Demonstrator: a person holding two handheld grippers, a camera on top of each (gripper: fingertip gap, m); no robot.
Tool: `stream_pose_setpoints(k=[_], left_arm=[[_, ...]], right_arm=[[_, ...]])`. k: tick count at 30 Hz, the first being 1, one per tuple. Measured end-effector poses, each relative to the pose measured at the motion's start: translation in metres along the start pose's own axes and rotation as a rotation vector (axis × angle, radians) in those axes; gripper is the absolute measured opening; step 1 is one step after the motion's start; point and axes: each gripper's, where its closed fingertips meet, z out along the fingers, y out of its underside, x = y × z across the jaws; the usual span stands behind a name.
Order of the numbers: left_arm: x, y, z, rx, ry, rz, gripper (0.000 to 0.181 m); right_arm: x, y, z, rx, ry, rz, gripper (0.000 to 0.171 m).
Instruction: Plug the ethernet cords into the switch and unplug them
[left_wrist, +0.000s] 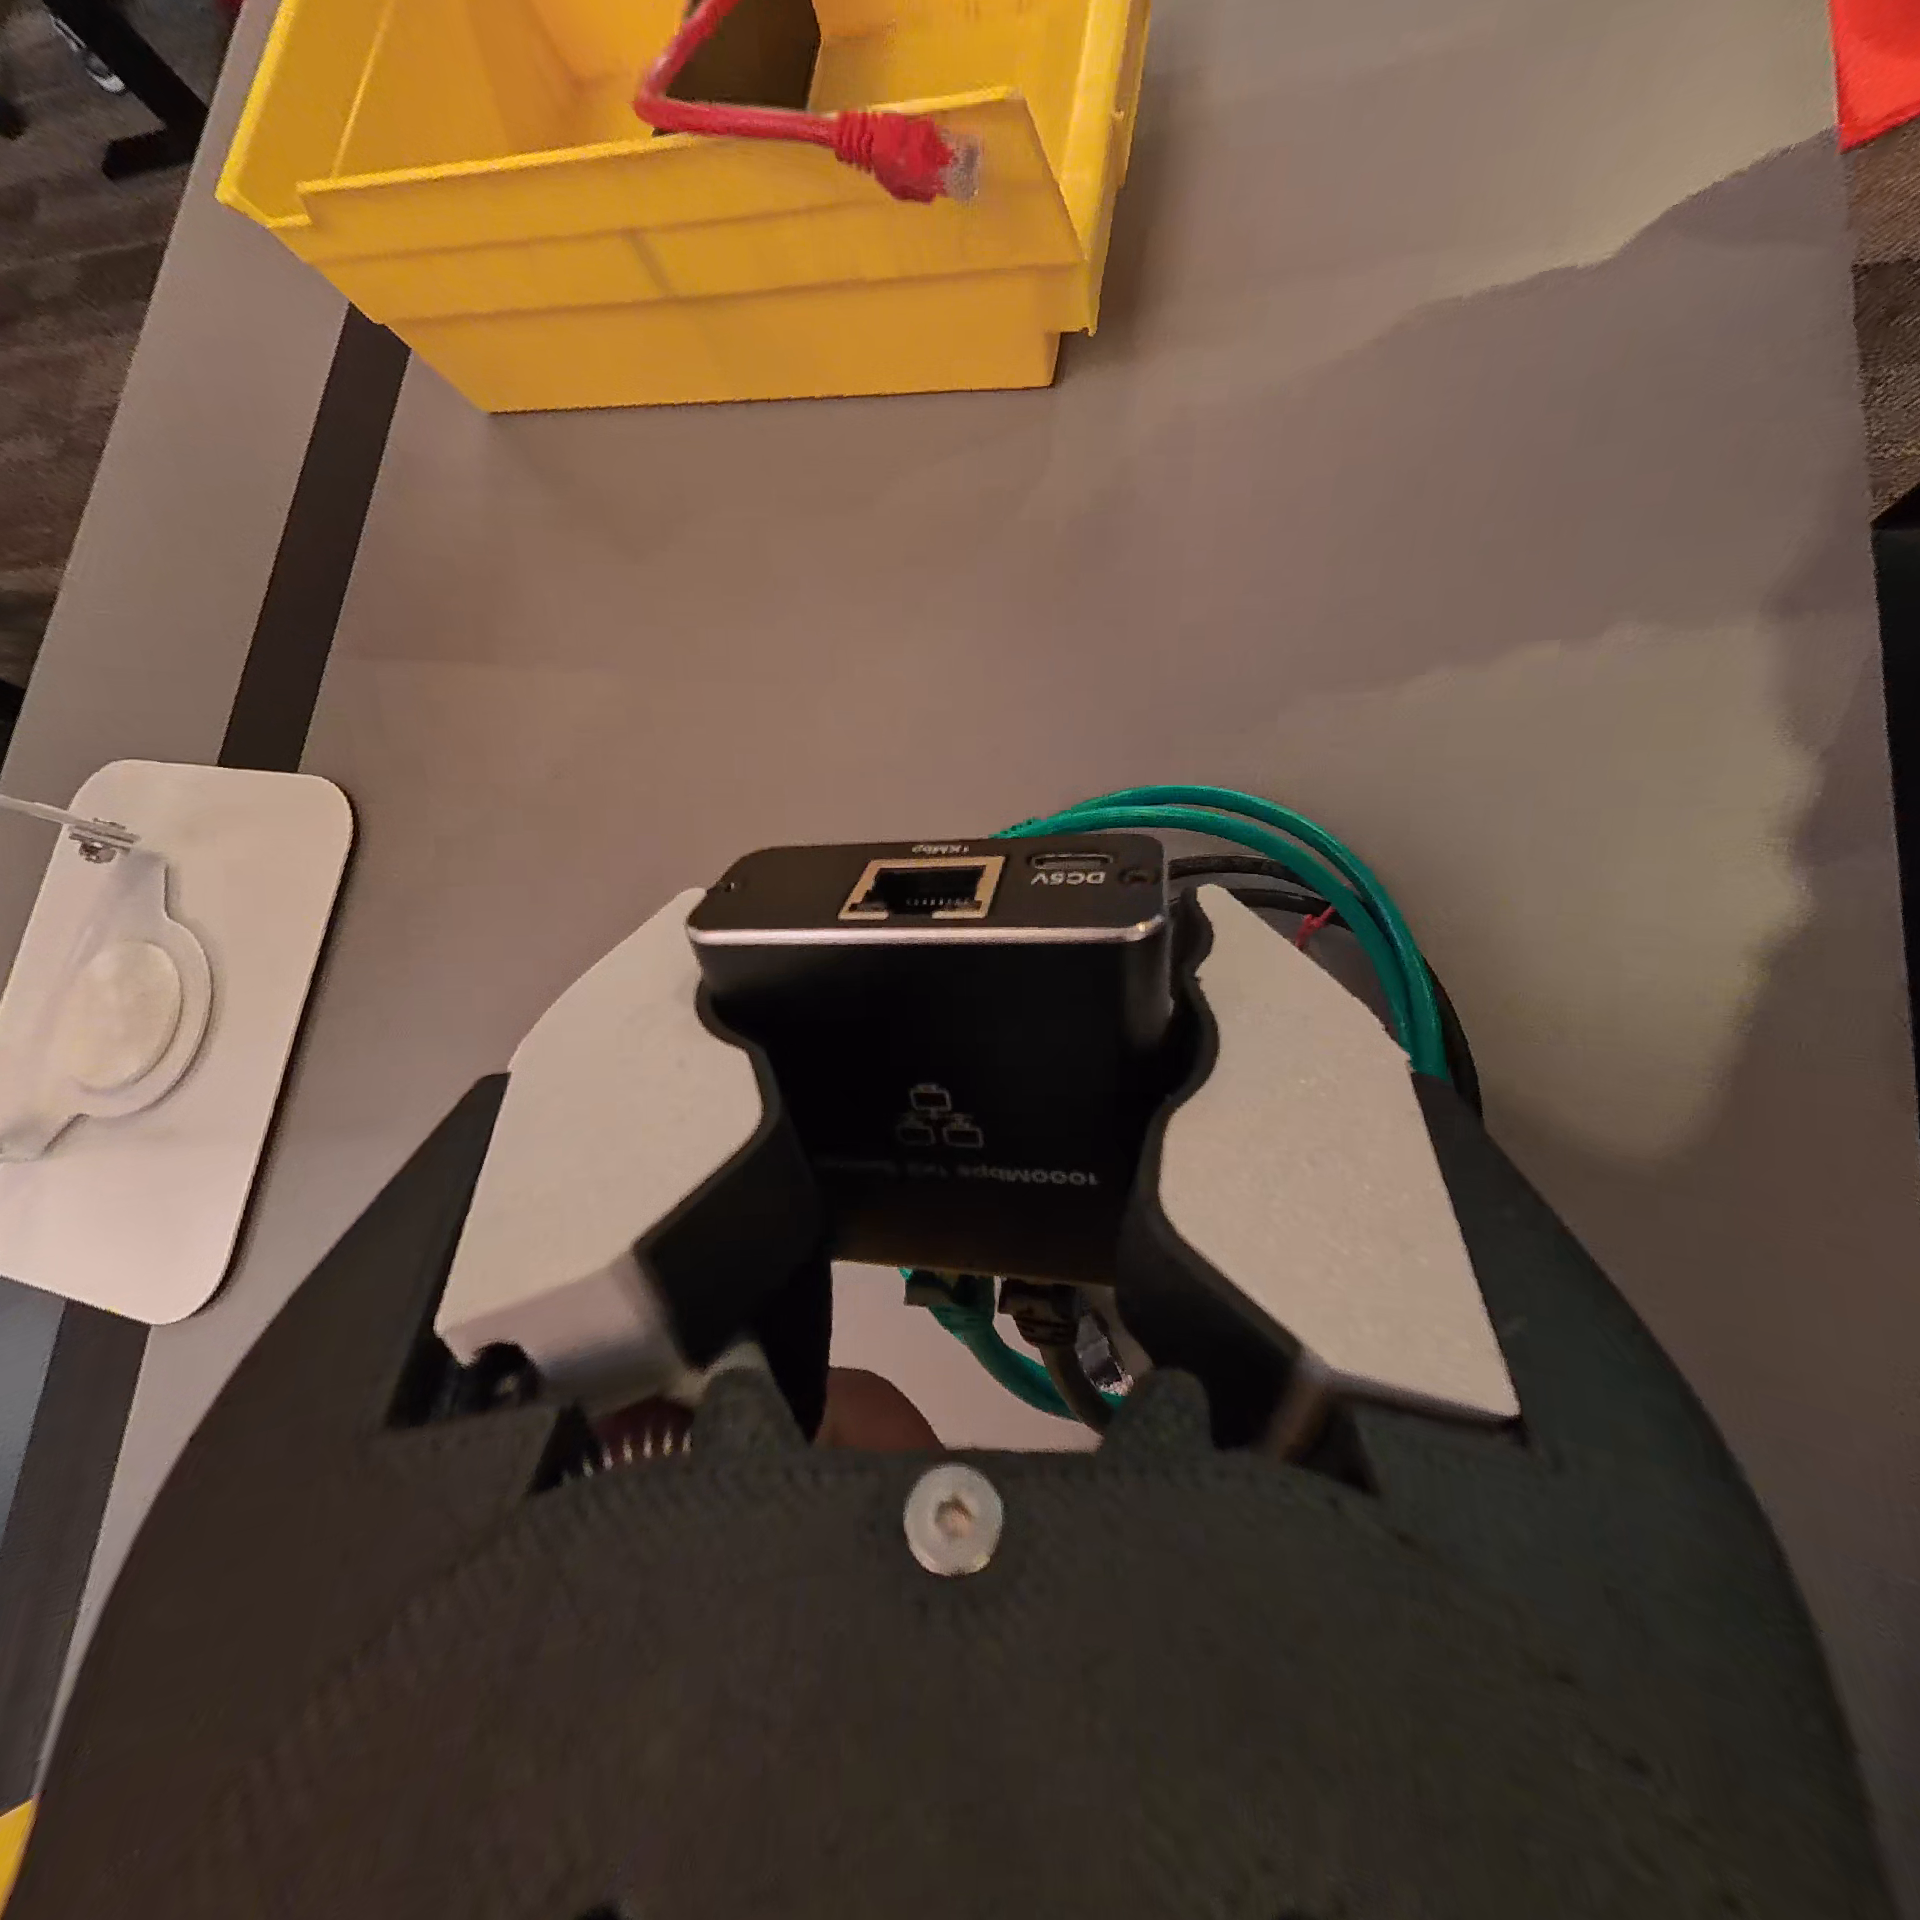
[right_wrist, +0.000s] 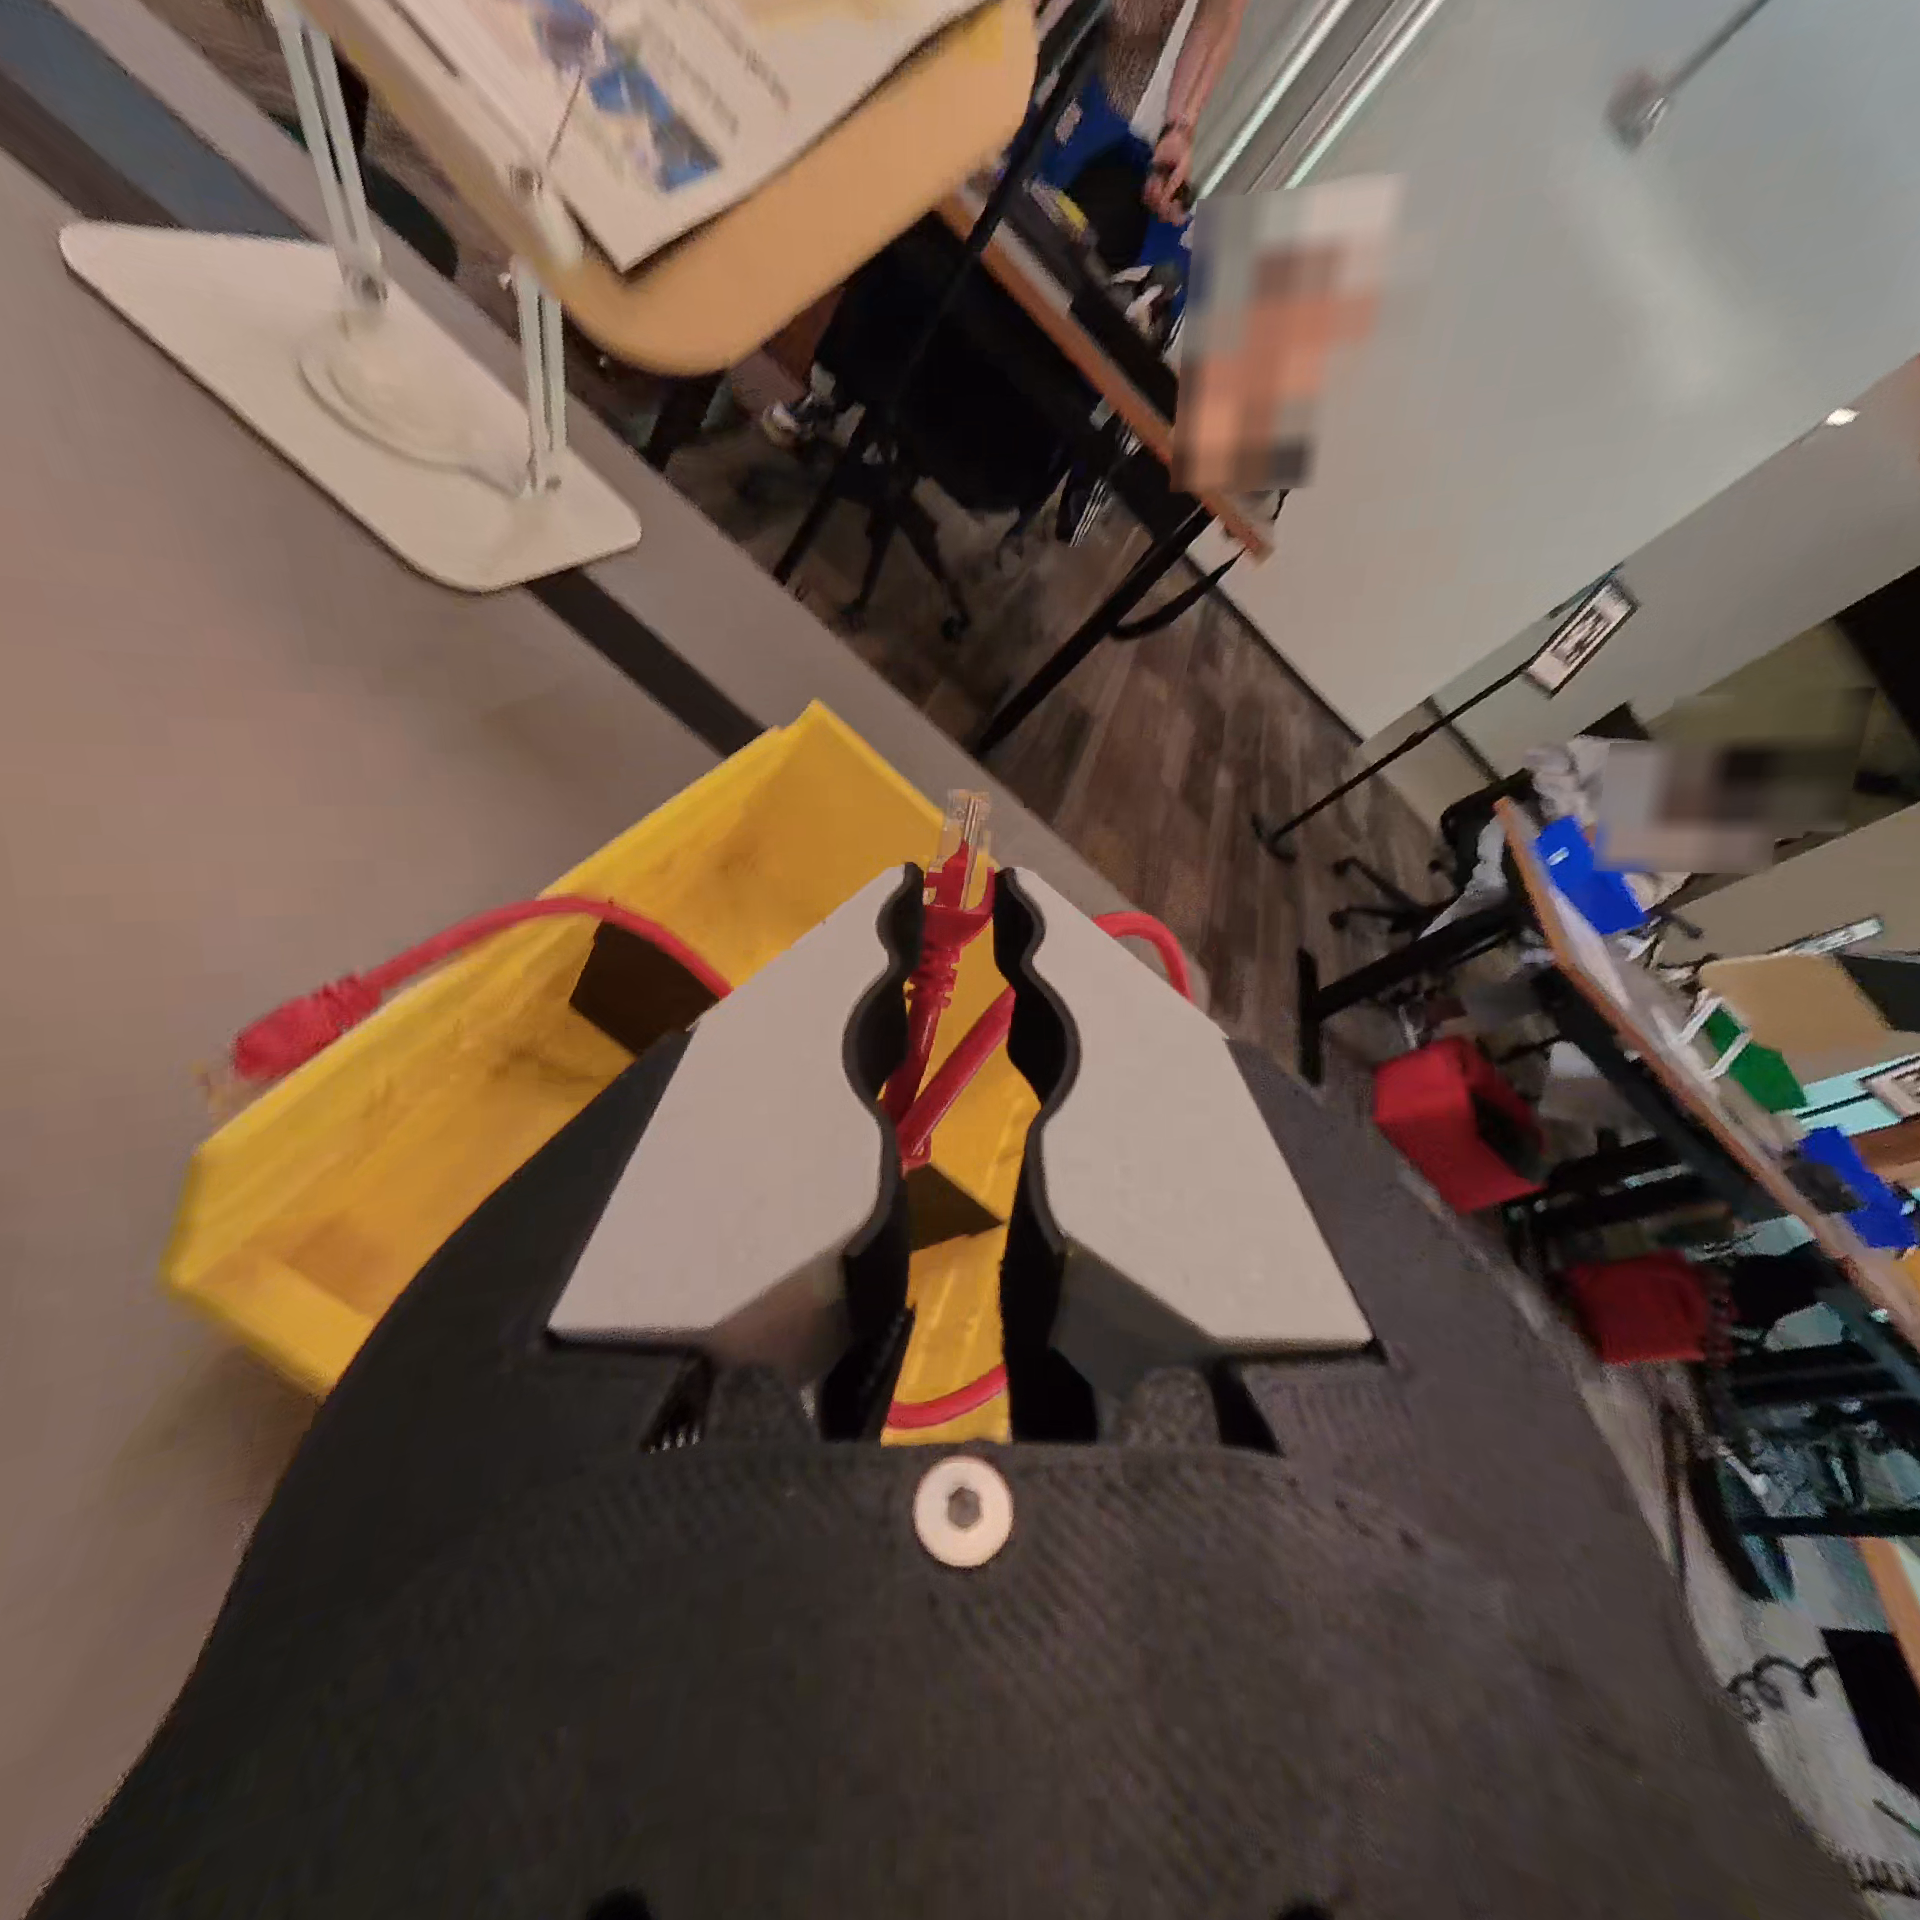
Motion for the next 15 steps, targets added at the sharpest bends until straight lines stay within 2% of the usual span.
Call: stream_pose_setpoints(k=[5,9,11,15], left_arm=[[-0.004,0.002,0.002,0.006,-0.002,-0.026,0.077],[-0.006,0.002,0.002,0.009,-0.007,-0.036,0.077],[-0.007,0.003,0.0,0.011,-0.01,-0.037,0.077],[-0.009,0.004,-0.004,0.017,-0.018,-0.044,0.077]], right_arm=[[-0.029,0.05,0.014,-0.096,-0.065,-0.003,0.012],[-0.051,0.078,0.026,-0.233,-0.079,-0.193,0.012],[-0.075,0.09,0.031,-0.274,-0.194,-0.162,0.012],[-0.102,0.107,0.036,-0.327,-0.378,0.048,0.013]])
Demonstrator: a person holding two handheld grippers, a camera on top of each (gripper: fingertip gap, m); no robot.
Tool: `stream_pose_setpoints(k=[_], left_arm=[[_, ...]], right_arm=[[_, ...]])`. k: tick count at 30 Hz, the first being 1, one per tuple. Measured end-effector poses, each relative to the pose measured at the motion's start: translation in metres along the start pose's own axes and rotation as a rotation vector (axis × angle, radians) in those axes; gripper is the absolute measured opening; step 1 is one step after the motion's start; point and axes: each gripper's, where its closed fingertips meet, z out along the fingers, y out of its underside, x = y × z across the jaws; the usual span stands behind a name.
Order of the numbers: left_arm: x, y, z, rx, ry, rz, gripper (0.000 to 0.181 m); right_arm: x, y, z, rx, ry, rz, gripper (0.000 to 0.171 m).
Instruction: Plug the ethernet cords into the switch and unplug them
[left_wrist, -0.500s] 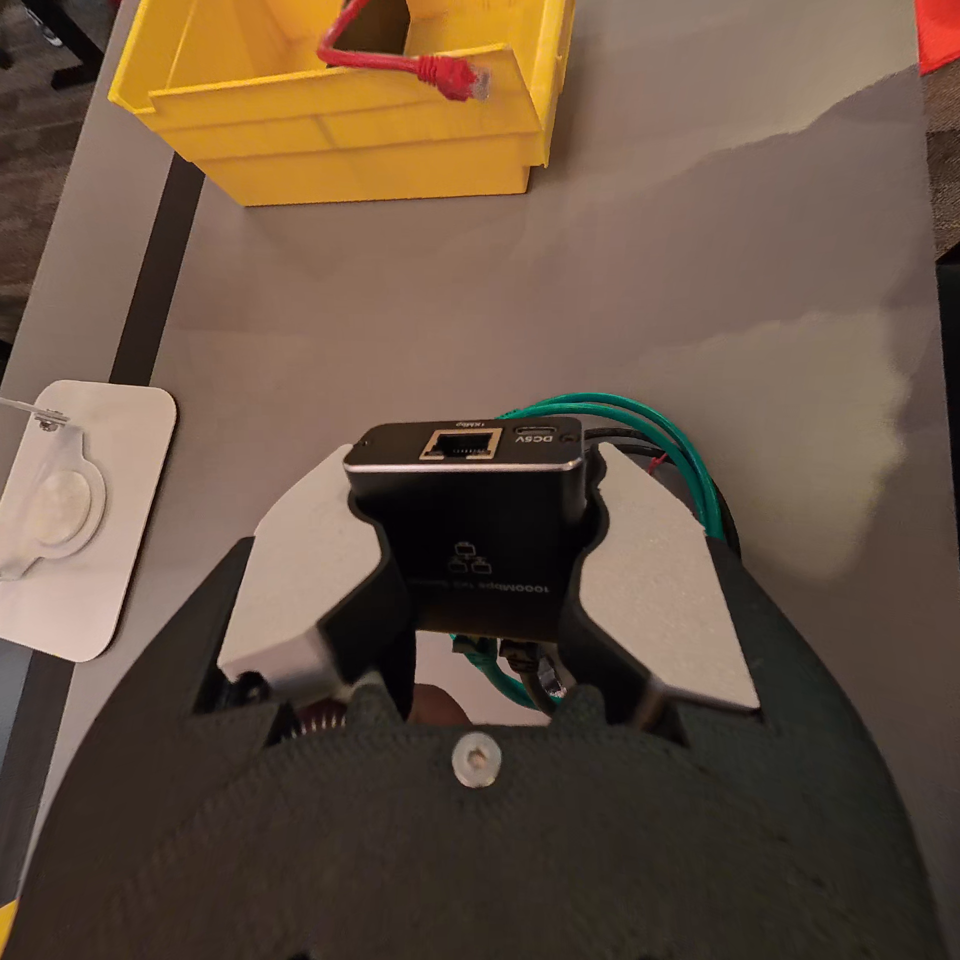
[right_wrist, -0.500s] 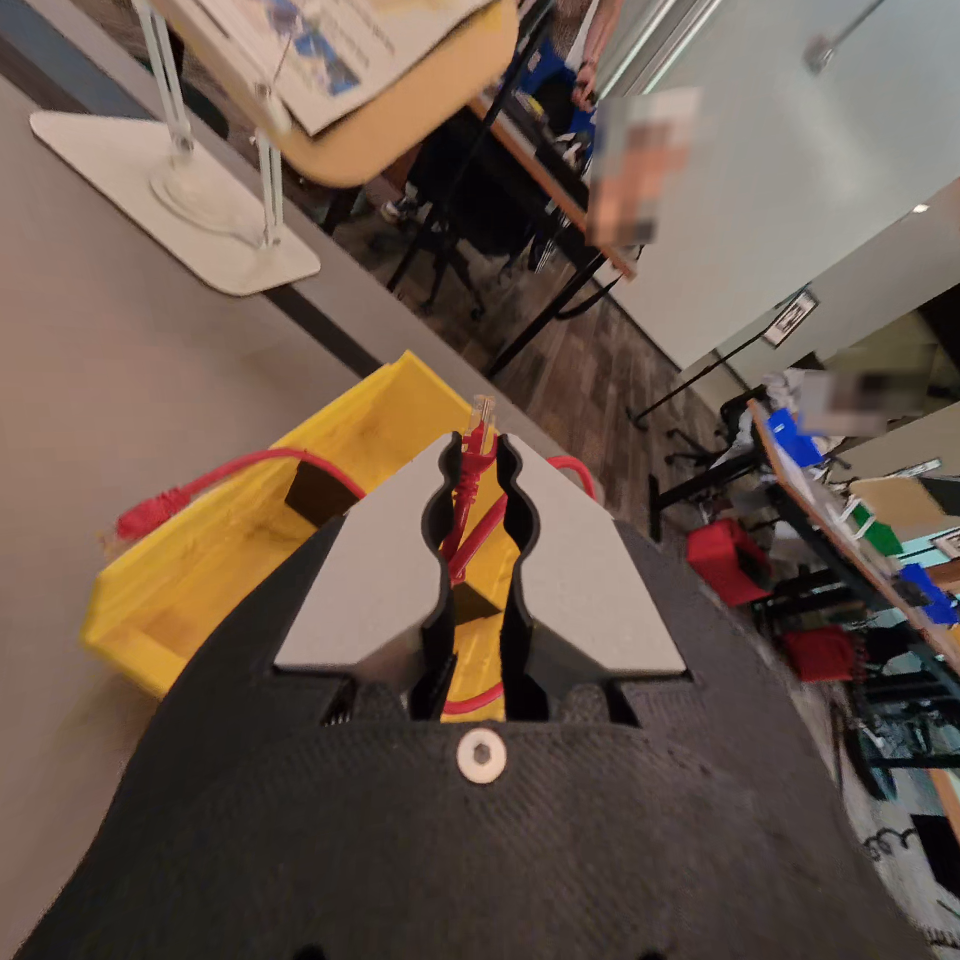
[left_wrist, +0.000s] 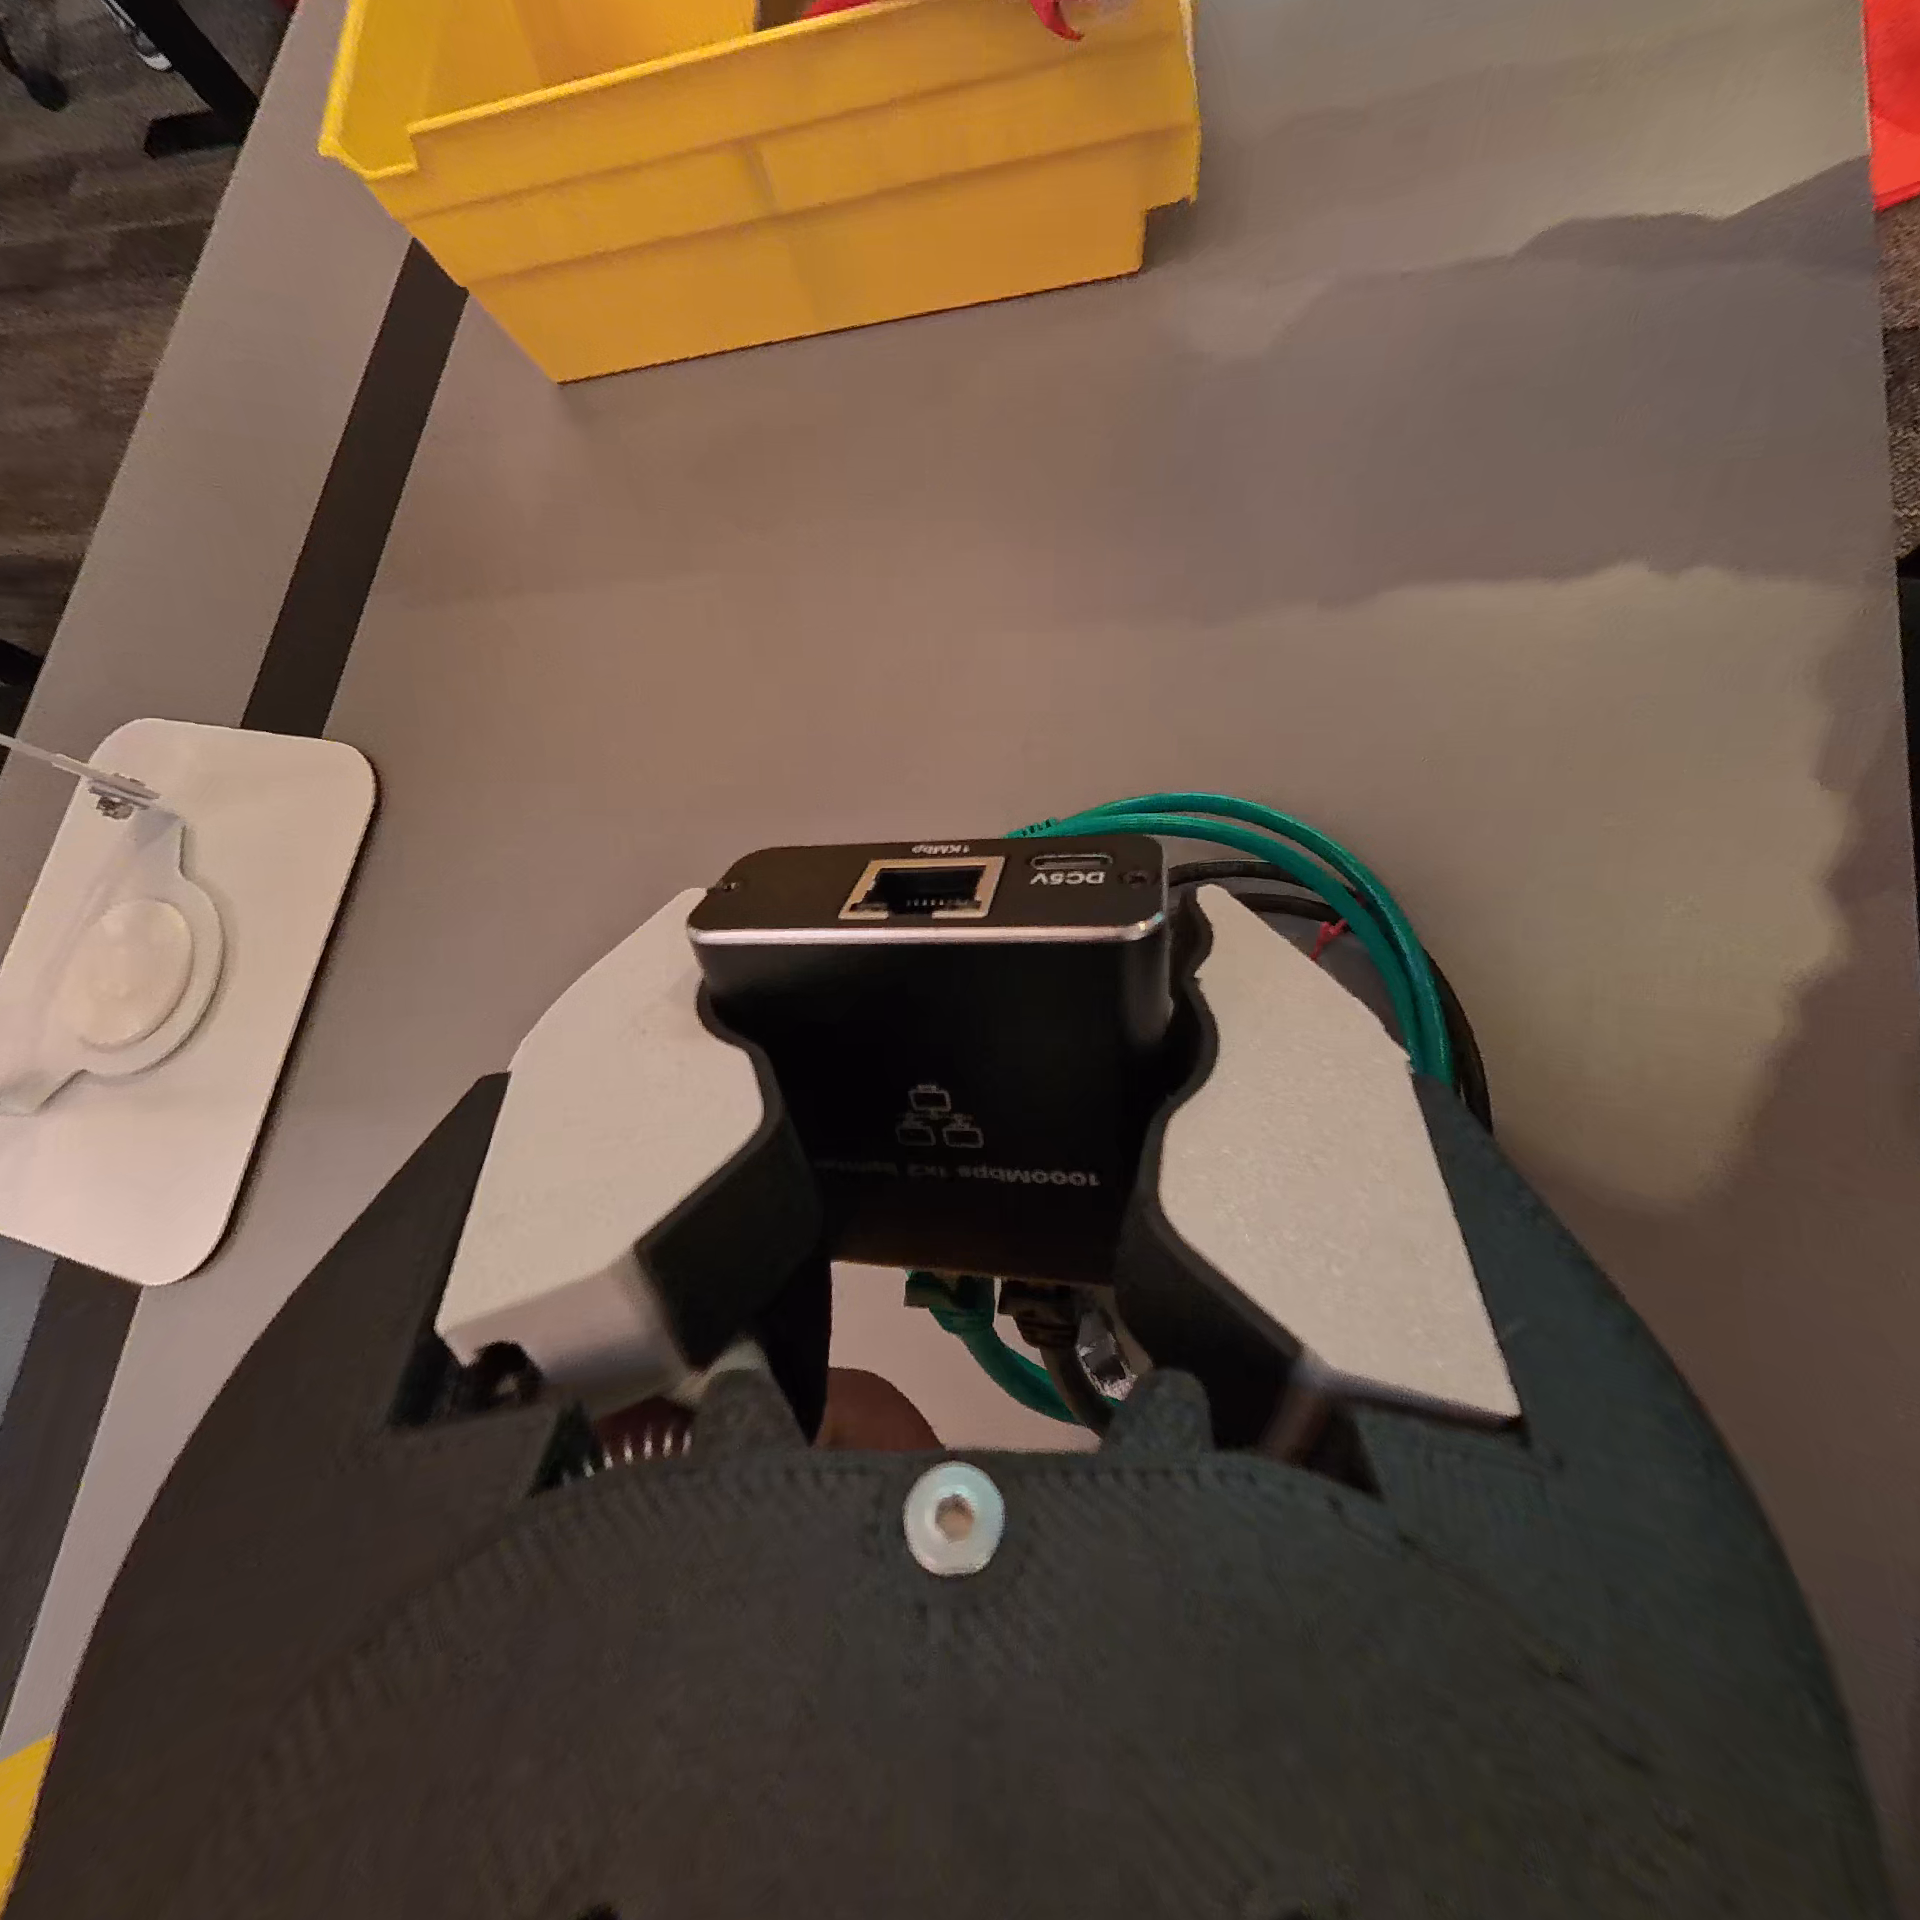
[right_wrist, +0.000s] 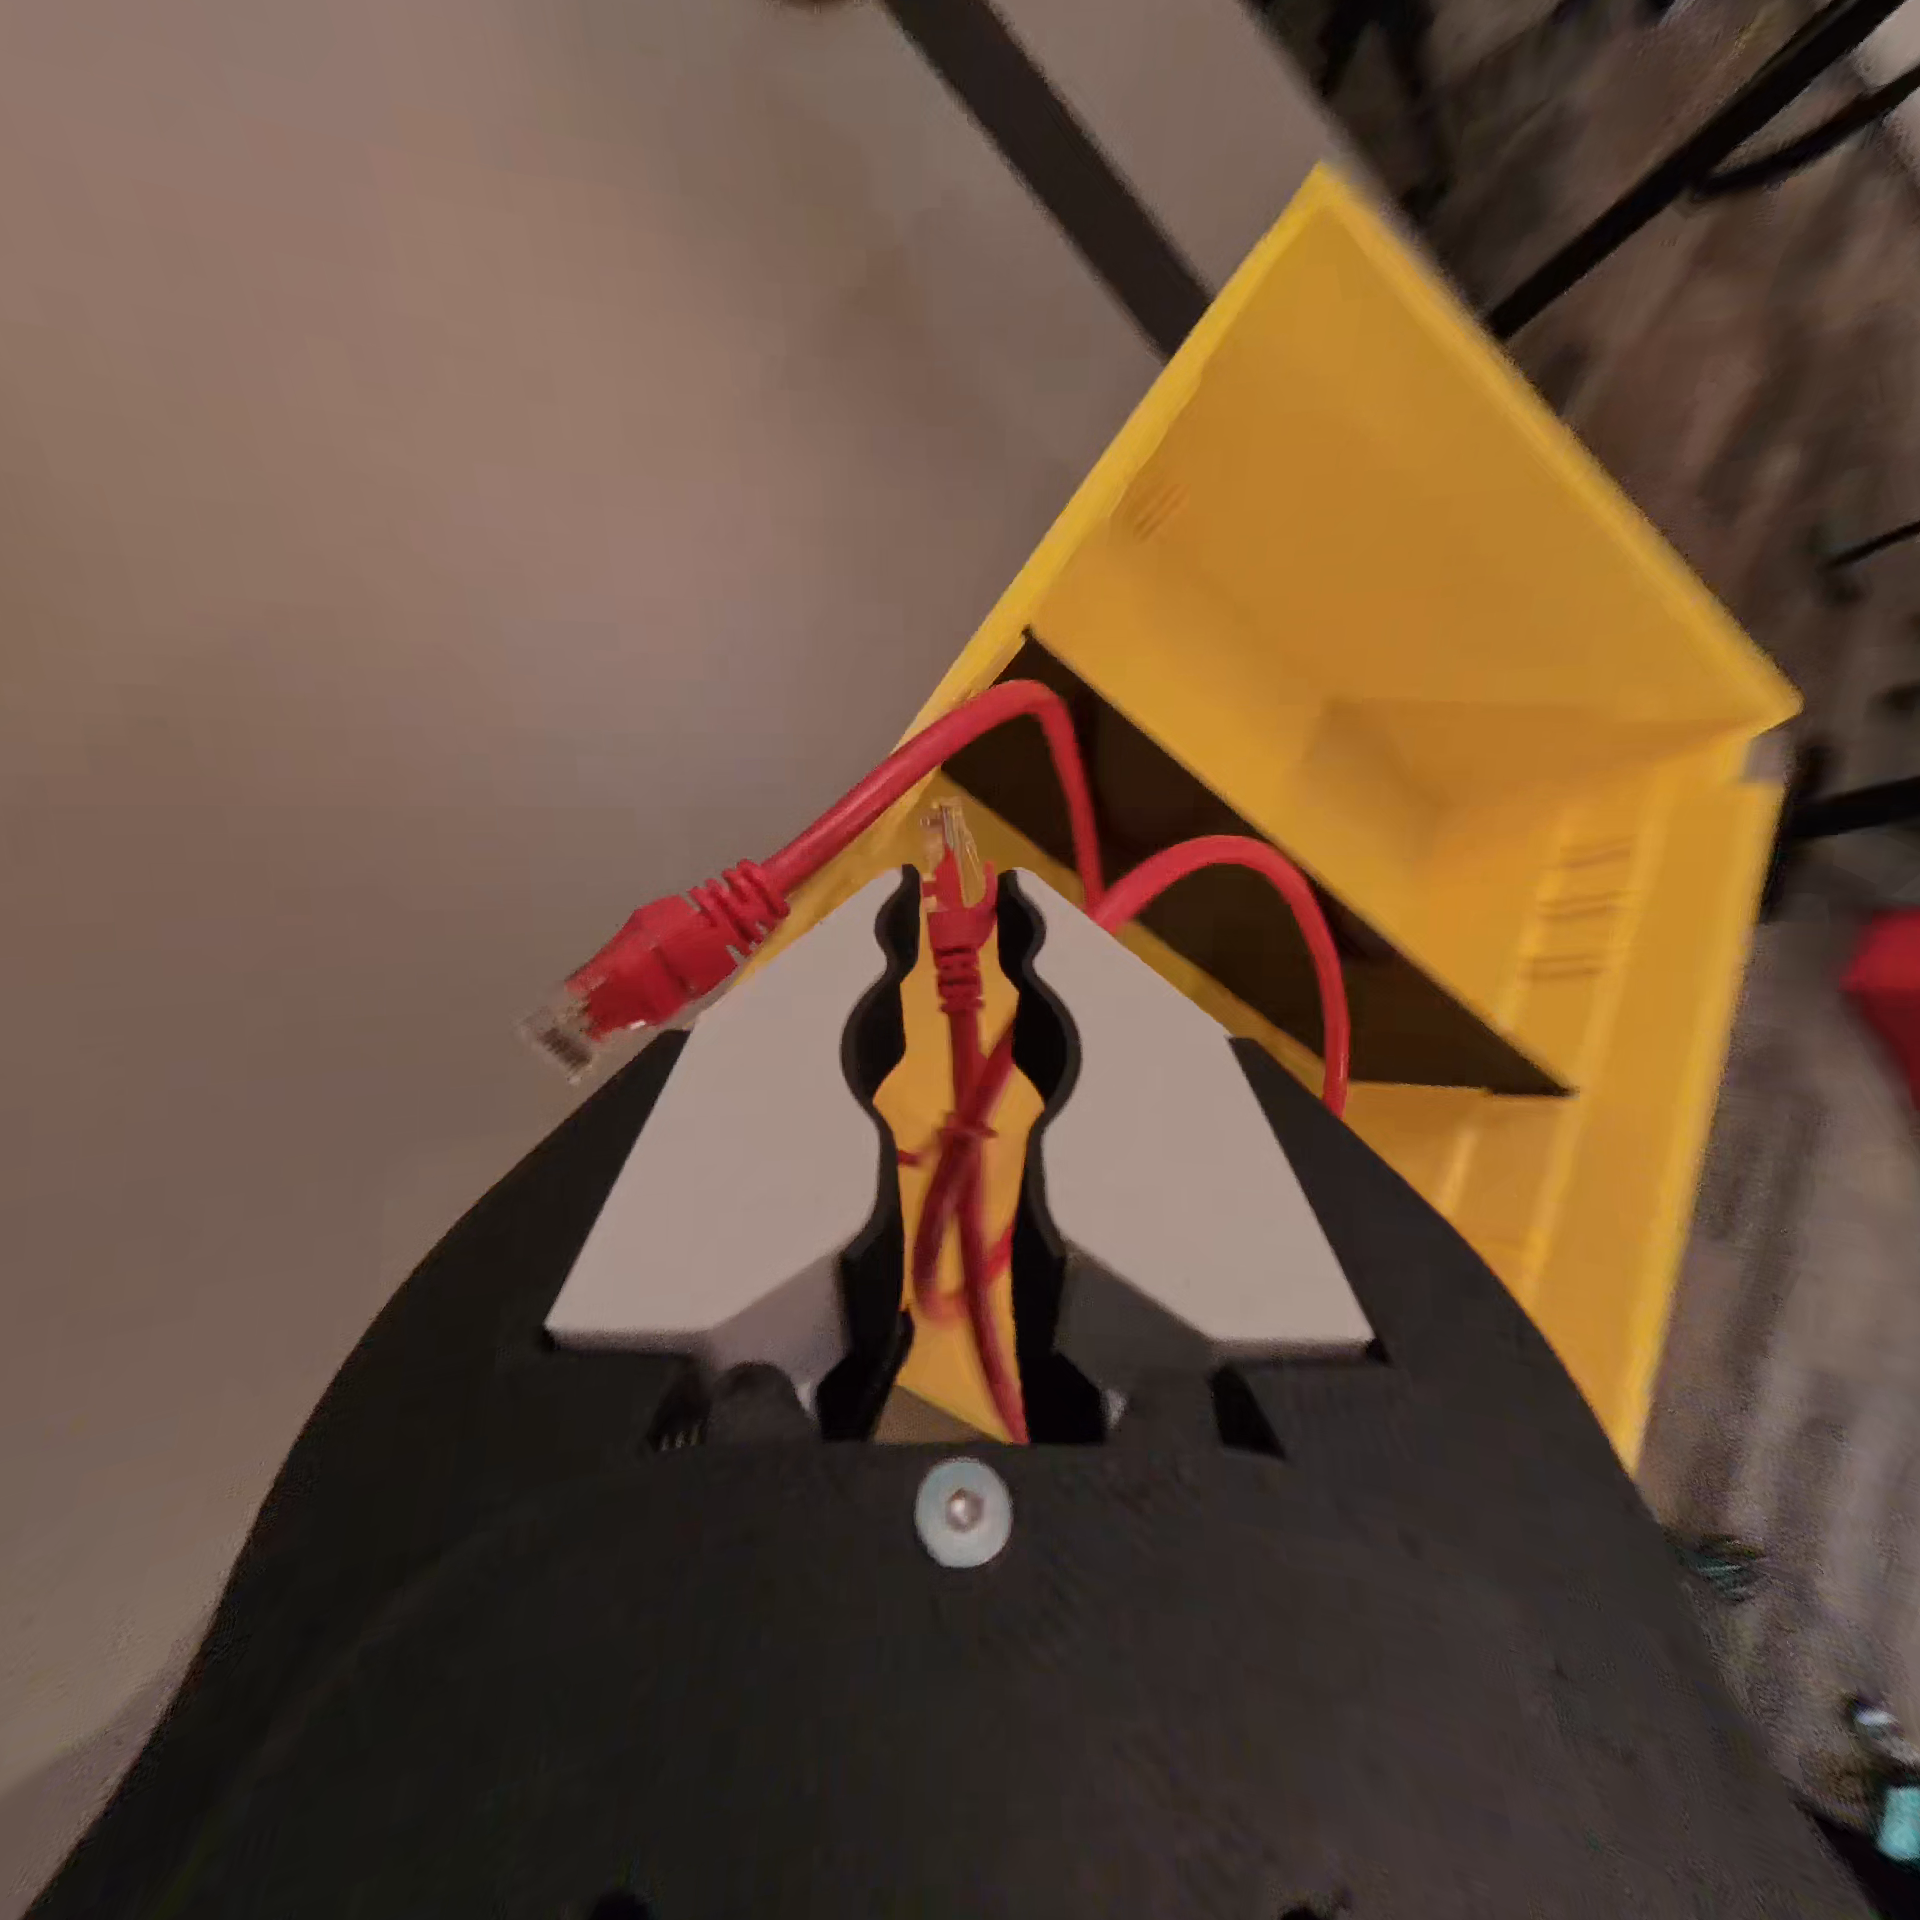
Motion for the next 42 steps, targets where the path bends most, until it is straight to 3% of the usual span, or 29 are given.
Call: stream_pose_setpoints(k=[7,11,14,18,24,27,32,35,38,42], left_arm=[[-0.003,0.002,-0.002,0.003,0.0,-0.013,0.077],[-0.005,0.003,-0.004,0.005,-0.001,-0.019,0.077],[-0.005,0.003,-0.004,0.003,-0.001,-0.021,0.077],[-0.005,0.003,-0.006,-0.001,-0.009,-0.031,0.077],[-0.012,-0.01,-0.009,0.053,-0.024,-0.101,0.076],[-0.015,-0.019,-0.011,0.098,-0.044,-0.14,0.076],[-0.023,-0.035,-0.01,0.198,-0.101,-0.257,0.076],[-0.031,-0.044,-0.012,0.26,-0.159,-0.293,0.076],[-0.041,-0.052,-0.018,0.335,-0.196,-0.372,0.076],[-0.047,-0.056,-0.02,0.397,-0.194,-0.488,0.076]], right_arm=[[0.016,-0.003,-0.015,0.037,-0.049,0.227,0.056],[0.028,-0.011,-0.042,0.109,0.038,0.211,0.05],[0.018,-0.01,-0.048,0.147,-0.044,0.253,0.057],[0.006,-0.037,-0.076,0.329,-0.156,0.345,0.061],[-0.083,-0.099,-0.103,0.377,-0.267,0.088,0.063],[-0.14,-0.128,-0.089,0.391,-0.327,0.013,0.063],[-0.202,-0.172,-0.065,0.463,-0.253,-0.166,0.062],[-0.225,-0.192,-0.065,0.518,-0.295,-0.107,0.056],[-0.245,-0.196,-0.056,0.513,-0.403,-0.001,0.062],[-0.264,-0.201,-0.041,0.506,-0.418,0.02,0.065]])
